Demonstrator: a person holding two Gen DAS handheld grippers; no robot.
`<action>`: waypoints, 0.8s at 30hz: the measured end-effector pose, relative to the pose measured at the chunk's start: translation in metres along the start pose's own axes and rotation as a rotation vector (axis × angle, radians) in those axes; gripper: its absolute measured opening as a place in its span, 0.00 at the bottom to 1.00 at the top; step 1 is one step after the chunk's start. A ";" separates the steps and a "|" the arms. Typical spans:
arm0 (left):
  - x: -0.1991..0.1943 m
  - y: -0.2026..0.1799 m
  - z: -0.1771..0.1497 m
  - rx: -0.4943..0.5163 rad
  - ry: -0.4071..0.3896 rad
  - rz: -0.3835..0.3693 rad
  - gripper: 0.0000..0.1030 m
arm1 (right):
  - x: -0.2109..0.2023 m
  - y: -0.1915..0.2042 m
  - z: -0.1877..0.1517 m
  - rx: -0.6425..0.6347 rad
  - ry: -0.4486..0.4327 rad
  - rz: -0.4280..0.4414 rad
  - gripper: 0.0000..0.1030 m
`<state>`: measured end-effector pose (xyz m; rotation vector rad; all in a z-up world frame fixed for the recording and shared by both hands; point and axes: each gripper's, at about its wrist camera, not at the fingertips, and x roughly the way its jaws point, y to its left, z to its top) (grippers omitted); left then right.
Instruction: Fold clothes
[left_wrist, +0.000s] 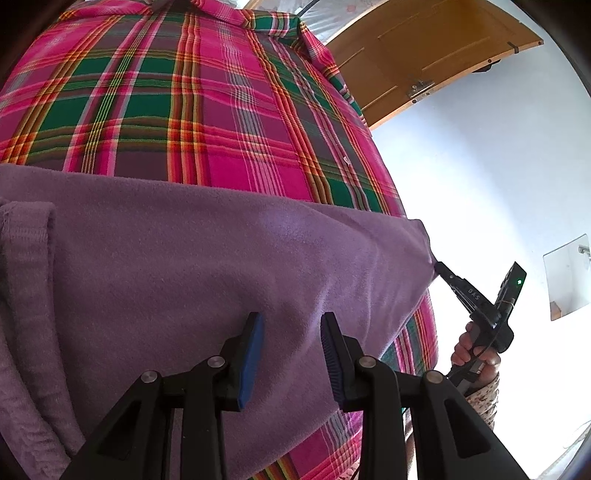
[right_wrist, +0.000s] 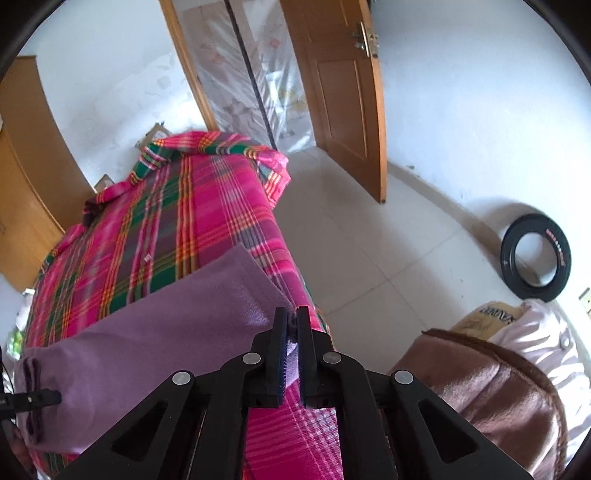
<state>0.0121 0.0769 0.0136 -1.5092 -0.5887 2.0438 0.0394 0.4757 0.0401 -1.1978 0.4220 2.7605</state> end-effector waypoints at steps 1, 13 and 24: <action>0.000 -0.001 0.000 -0.001 0.002 0.000 0.31 | -0.002 0.001 0.001 -0.002 -0.007 0.001 0.05; 0.008 -0.010 -0.002 0.014 0.042 -0.023 0.31 | 0.017 -0.001 -0.009 -0.012 0.034 -0.074 0.07; 0.018 -0.021 -0.001 0.035 0.057 -0.030 0.31 | 0.008 -0.011 -0.017 0.104 0.006 0.035 0.34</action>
